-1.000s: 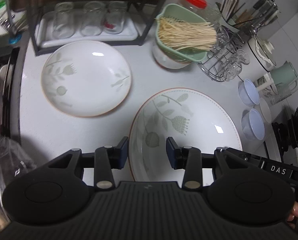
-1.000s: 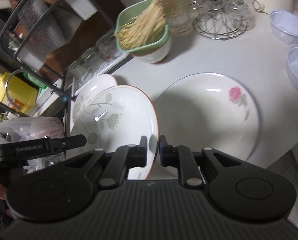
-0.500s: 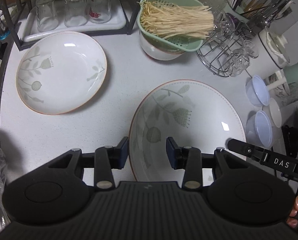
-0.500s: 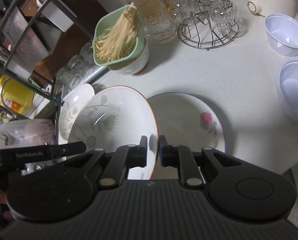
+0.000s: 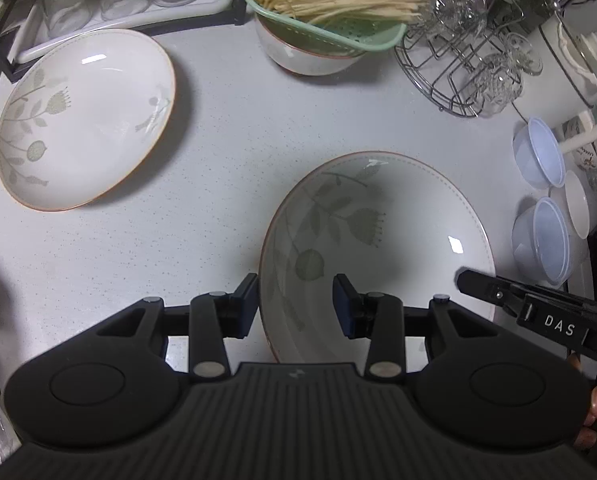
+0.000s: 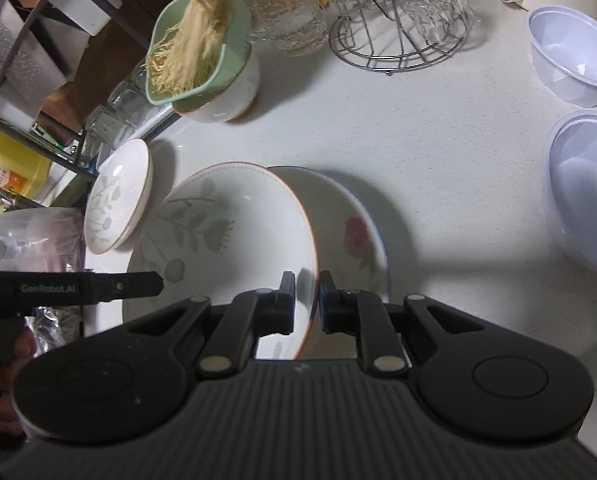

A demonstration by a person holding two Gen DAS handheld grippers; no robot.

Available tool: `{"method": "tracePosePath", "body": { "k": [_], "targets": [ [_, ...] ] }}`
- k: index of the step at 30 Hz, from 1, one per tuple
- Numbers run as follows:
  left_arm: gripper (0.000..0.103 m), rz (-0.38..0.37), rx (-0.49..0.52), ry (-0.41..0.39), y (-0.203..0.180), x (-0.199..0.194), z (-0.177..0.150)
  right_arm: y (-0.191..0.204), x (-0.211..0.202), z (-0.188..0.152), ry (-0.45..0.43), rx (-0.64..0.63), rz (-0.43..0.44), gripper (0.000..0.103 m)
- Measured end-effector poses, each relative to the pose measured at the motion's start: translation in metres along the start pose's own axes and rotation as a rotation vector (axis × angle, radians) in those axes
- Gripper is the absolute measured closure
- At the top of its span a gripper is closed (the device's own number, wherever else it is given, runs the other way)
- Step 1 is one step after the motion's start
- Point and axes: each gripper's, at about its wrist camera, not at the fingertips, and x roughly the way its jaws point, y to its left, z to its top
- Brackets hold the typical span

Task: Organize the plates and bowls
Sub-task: 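Lift the leaf-pattern plate with both grippers and carry it over the rose plate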

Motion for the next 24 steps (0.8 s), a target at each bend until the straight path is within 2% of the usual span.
{"method": "tracePosePath", "body": {
  "k": [6,8,9,11,12,14,19,24],
  "targets": [
    [0.06,0.042,0.047,0.017,-0.016,0.012,0.003,-0.01,0.003,0.003,0.006,-0.02,-0.011,0.088],
    [0.063,-0.071,0.033,0.026,-0.02,0.011,0.002,-0.011,0.005,0.004,0.011,-0.028,0.014,0.089],
    [0.063,-0.077,0.055,0.023,-0.027,0.01,0.002,-0.009,0.006,0.004,0.015,-0.036,0.016,0.089],
    [0.063,-0.017,0.126,0.006,-0.043,0.009,0.002,-0.006,0.009,0.003,0.014,-0.05,0.017,0.089],
    [0.063,-0.019,0.128,-0.001,-0.045,0.007,0.002,-0.004,0.012,0.003,0.018,-0.058,0.005,0.089],
    [0.063,-0.048,0.115,0.0,-0.044,0.007,0.003,-0.006,0.019,0.003,0.03,-0.057,-0.011,0.092],
    [0.063,-0.013,0.073,-0.006,-0.038,0.006,0.002,-0.013,0.022,0.004,0.029,-0.045,0.009,0.093],
    [0.063,0.015,0.018,-0.082,-0.028,-0.013,0.003,-0.013,0.01,0.006,-0.007,-0.06,0.011,0.093]
  ]
}}
